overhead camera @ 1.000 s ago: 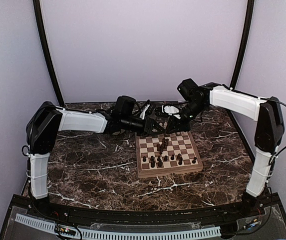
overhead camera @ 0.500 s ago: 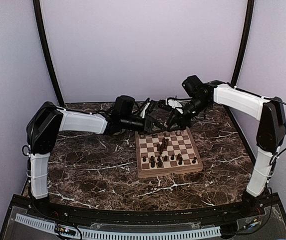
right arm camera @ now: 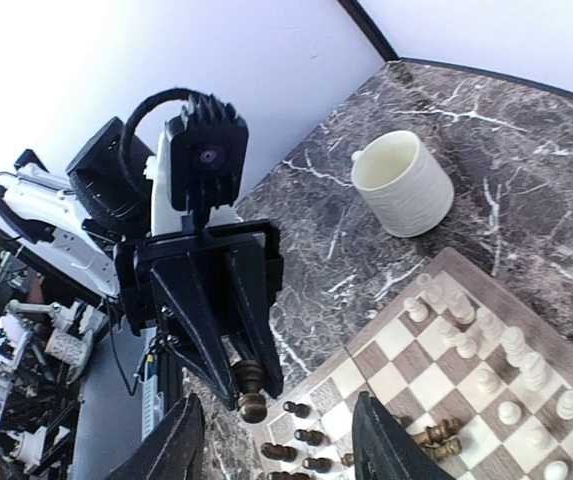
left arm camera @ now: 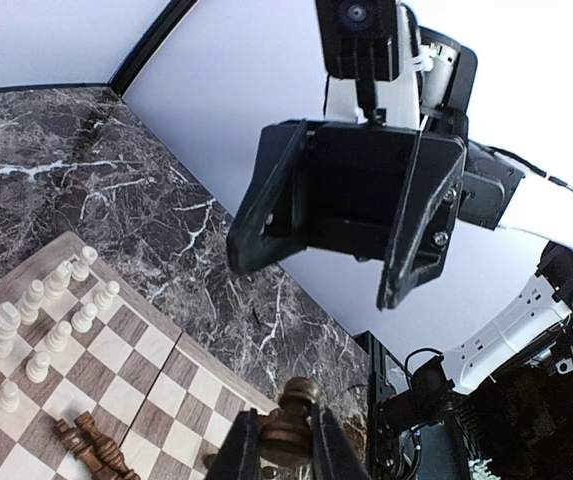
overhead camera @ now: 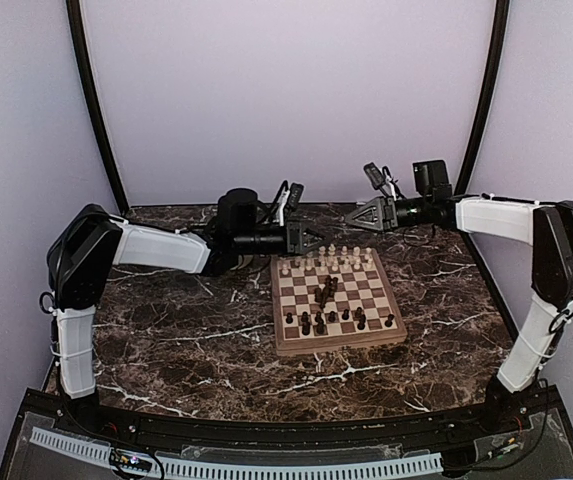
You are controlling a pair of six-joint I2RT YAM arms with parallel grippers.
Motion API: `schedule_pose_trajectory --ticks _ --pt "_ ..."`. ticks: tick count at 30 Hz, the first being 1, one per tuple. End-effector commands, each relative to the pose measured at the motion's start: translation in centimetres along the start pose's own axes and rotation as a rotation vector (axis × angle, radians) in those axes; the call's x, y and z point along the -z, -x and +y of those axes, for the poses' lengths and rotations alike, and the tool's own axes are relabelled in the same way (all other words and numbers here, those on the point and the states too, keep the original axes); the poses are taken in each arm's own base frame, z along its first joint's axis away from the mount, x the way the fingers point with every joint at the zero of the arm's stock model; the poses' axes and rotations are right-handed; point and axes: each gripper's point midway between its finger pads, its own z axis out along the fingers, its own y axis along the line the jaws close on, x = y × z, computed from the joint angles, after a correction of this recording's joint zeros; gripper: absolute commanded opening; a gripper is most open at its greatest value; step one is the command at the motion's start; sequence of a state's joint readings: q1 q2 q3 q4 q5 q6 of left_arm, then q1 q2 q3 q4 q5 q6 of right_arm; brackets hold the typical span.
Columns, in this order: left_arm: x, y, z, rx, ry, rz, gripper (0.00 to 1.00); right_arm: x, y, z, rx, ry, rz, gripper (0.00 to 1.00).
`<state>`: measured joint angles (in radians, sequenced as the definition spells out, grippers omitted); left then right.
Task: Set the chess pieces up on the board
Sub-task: Pass from the right arm to the left, then pass from the left arm to the right
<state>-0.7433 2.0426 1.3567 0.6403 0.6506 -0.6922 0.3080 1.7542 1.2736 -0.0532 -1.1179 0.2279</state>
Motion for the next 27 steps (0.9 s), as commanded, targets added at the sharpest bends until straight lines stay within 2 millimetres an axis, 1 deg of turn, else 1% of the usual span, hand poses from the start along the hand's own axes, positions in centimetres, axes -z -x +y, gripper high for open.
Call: schedule_pose_trajectory --ticks 1,8,15,19,27 --pt "1.3 3.6 -3.2 -0.073 -0.042 -0.104 0.09 -0.6 2.0 2.8 -0.064 0.154 -0.051 0.53" --pt "1.2 3.6 -3.4 -0.077 -0.05 -0.102 0.09 -2.0 1.2 3.5 -0.073 0.188 -0.018 0.52" --pt "1.6 4.0 -4.0 -0.089 -0.069 -0.122 0.09 -2.6 0.1 1.9 -0.093 0.133 0.004 0.51" --pt "1.7 4.1 -4.1 -0.094 -0.064 -0.128 0.09 -2.9 -0.3 1.7 -0.101 0.138 0.013 0.47" --pt "1.8 4.4 -4.1 -0.097 -0.059 -0.139 0.09 -3.2 -0.7 2.2 -0.094 0.157 0.024 0.38"
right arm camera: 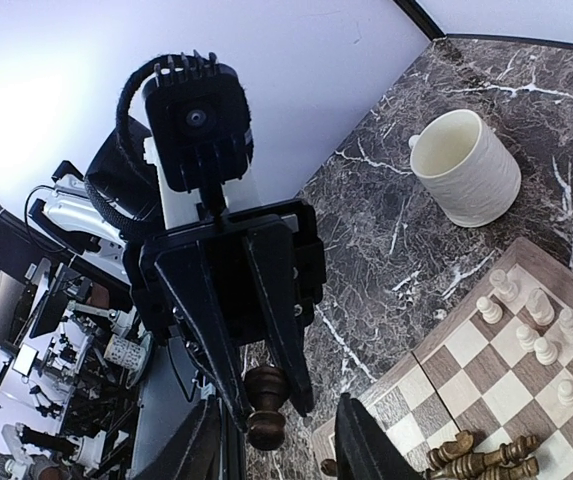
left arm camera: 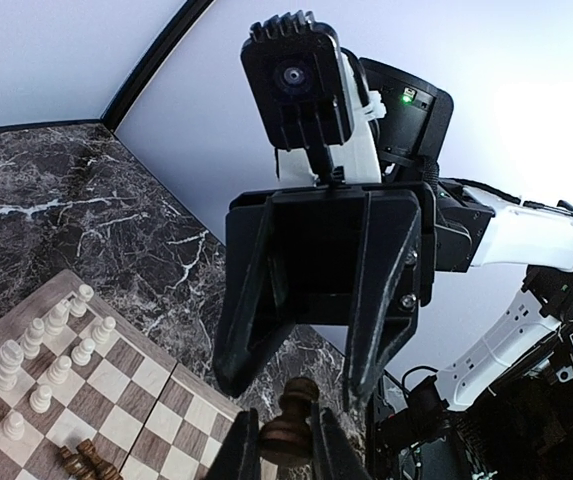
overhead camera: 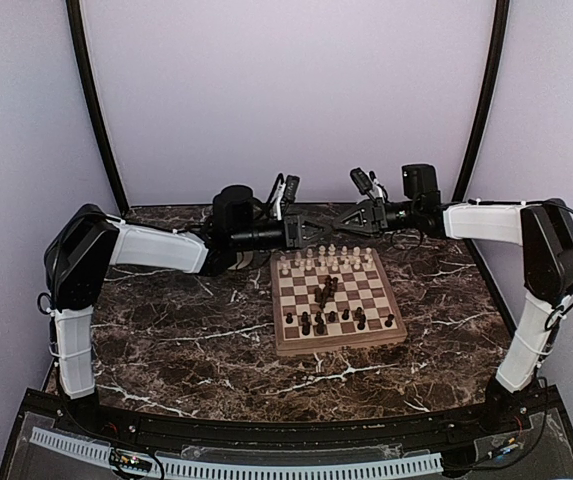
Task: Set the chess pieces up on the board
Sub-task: Pass from the left arm to the right
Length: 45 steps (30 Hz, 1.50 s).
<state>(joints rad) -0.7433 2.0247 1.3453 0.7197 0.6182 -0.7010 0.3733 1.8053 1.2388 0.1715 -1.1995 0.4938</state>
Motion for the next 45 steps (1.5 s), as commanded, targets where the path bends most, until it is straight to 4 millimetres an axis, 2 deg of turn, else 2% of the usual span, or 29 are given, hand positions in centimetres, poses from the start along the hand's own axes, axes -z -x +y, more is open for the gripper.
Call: schedule_pose_trajectory --ticks 1,12,19,26,30,37,40,42,45 --pt "1.1 2.7 -2.8 -0.054 -0.039 -0.065 0.09 -0.4 0.0 0.5 0.032 0.021 0.004 0.37" --pt "1.3 2.6 -2.6 -0.047 -0.028 -0.07 0.09 -0.8 -0.4 1.1 0.026 0.052 0.012 0.21" --pt "1.4 2.7 -2.5 -0.049 -0.026 -0.079 0.09 -0.9 -0.5 1.1 0.02 0.055 0.014 0.27" --pt "1.6 2.8 -2.2 -0.044 -0.011 -0.089 0.09 -1.0 -0.5 1.1 0.018 0.061 0.016 0.21" --pt "1.7 2.8 -1.9 -0.041 -0.001 -0.096 0.09 -1.0 -0.5 1.2 0.019 0.065 0.015 0.13" --pt "1.8 2.6 -1.6 -0.029 0.004 -0.097 0.1 -0.8 -0.3 1.5 0.019 0.081 0.005 0.07" --pt "1.8 2.5 -1.4 -0.025 0.006 -0.095 0.13 -0.9 -0.3 1.5 0.019 0.081 0.003 0.04" --pt "1.8 2.4 -1.4 -0.022 0.008 -0.094 0.19 -0.9 -0.3 1.4 0.021 0.077 0.001 0.03" --pt "2.0 2.3 -1.3 -0.026 0.017 -0.093 0.34 -0.4 0.1 1.0 0.038 0.055 0.002 0.02"
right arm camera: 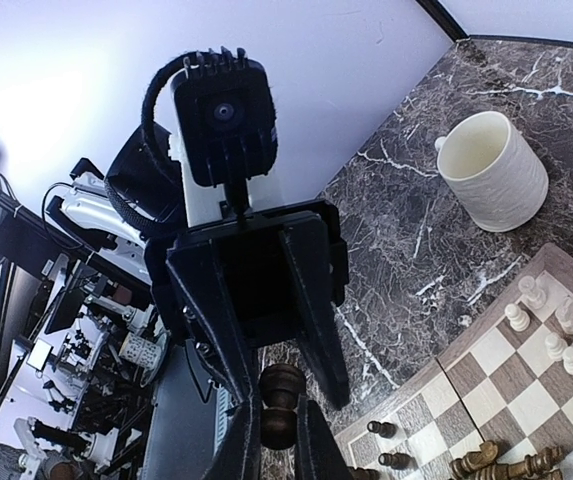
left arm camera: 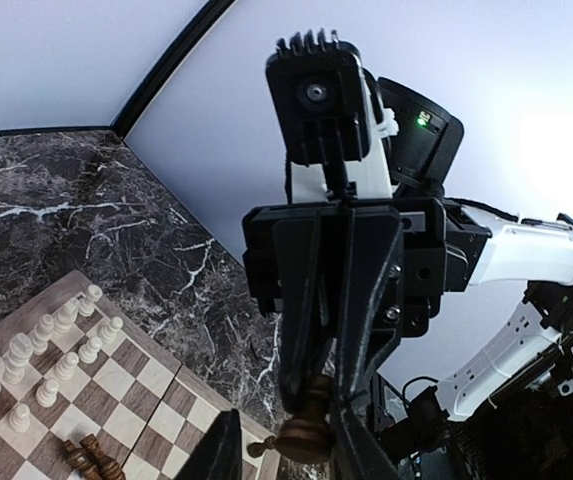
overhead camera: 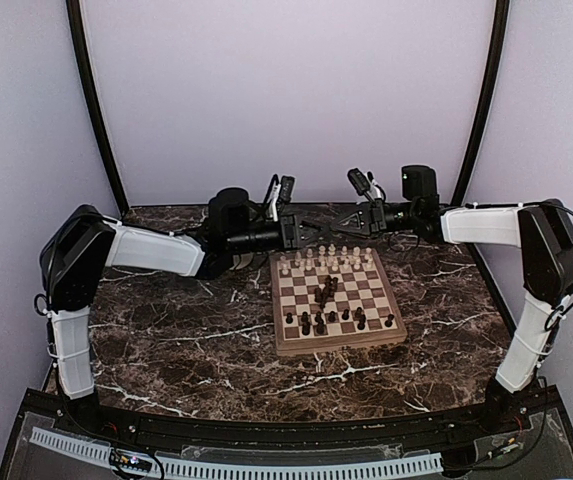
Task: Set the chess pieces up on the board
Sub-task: Pass from the left arm to the right, then place the pawn at a7.
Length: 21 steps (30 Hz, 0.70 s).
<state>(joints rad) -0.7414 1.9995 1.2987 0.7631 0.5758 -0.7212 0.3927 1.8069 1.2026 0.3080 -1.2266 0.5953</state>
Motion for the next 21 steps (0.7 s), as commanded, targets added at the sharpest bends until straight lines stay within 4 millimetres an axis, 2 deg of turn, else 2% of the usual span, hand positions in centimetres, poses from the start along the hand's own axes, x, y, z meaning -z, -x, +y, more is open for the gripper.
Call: schedule_pose_trajectory --ticks 1,2,5,9,13,16,21 --pt "1.4 2.1 -1.6 -0.04 -0.005 -0.051 0.37 0.7 0.7 -0.2 0.059 -0.018 0.002 0.02" --pt "1.5 2.0 -1.5 -0.051 0.008 -0.05 0.42 1.3 1.0 -0.6 0.064 -0.049 0.001 0.02" --pt "2.5 2.3 -1.6 -0.086 0.043 -0.049 0.49 3.1 1.5 -2.2 0.128 -0.18 0.03 0.01" --pt "3.7 2.5 -0.8 -0.131 0.106 -0.028 0.52 5.4 -0.3 -4.4 0.286 -0.403 0.222 0.01" --pt "4.5 3.0 -0.1 -0.167 0.166 -0.026 0.52 8.3 -2.5 -6.4 0.382 -0.595 0.428 0.01" --pt "4.9 3.5 0.2 -0.189 0.202 -0.034 0.52 10.1 -4.6 -7.1 0.405 -0.666 0.584 0.01" --pt "5.5 4.0 0.7 -0.201 0.242 -0.042 0.52 11.7 -9.0 -8.2 0.425 -0.746 0.846 0.01"
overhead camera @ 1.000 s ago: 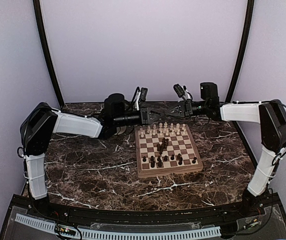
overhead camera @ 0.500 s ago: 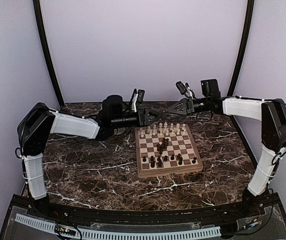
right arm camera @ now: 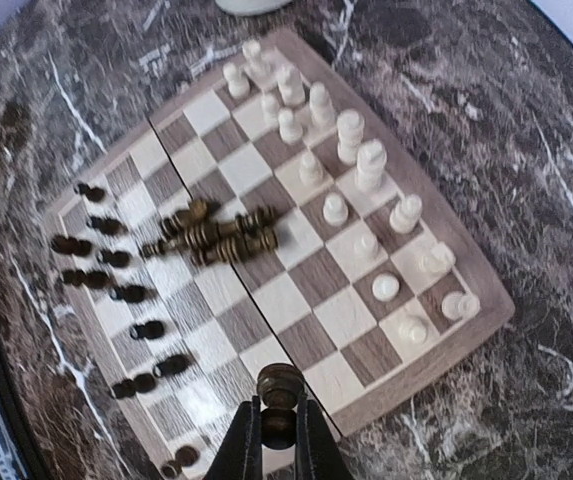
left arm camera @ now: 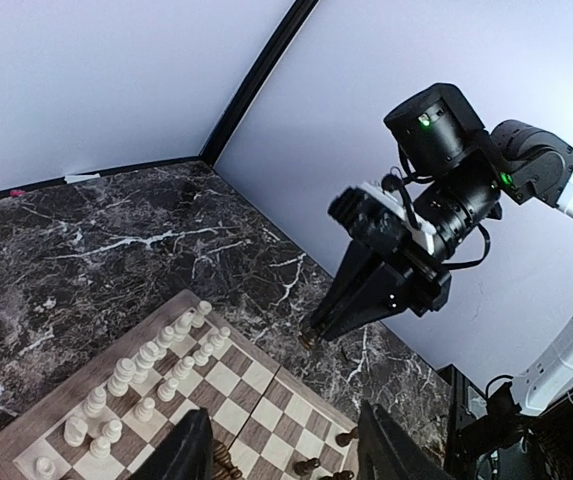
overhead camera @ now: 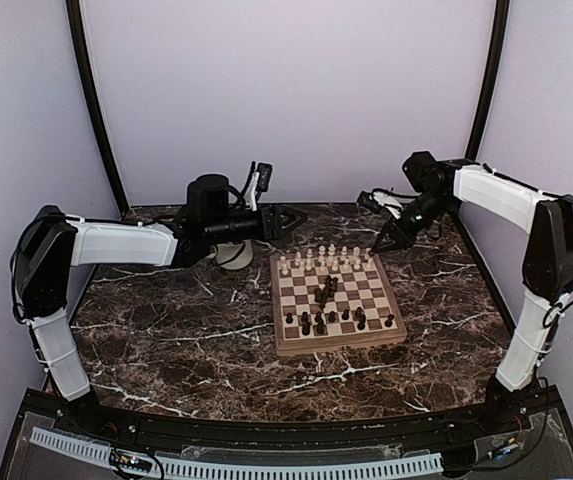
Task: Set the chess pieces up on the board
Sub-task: Place the pawn at a7.
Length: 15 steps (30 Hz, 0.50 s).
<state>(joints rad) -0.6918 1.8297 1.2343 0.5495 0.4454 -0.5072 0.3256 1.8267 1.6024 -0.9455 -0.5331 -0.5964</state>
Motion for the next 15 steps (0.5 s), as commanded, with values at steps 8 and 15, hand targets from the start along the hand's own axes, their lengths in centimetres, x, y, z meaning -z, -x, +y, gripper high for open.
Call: schedule_pose_trajectory --ticks 8,15 --pt "1.6 1.2 0.6 -0.035 0.08 -0.011 0.52 -3.0 -8.8 3.2 0.253 -0.088 0.448 0.01" --pt "1.8 1.3 0.9 -0.031 0.091 -0.009 0.52 -4.1 -10.4 3.8 0.281 -0.101 0.485 0.01"
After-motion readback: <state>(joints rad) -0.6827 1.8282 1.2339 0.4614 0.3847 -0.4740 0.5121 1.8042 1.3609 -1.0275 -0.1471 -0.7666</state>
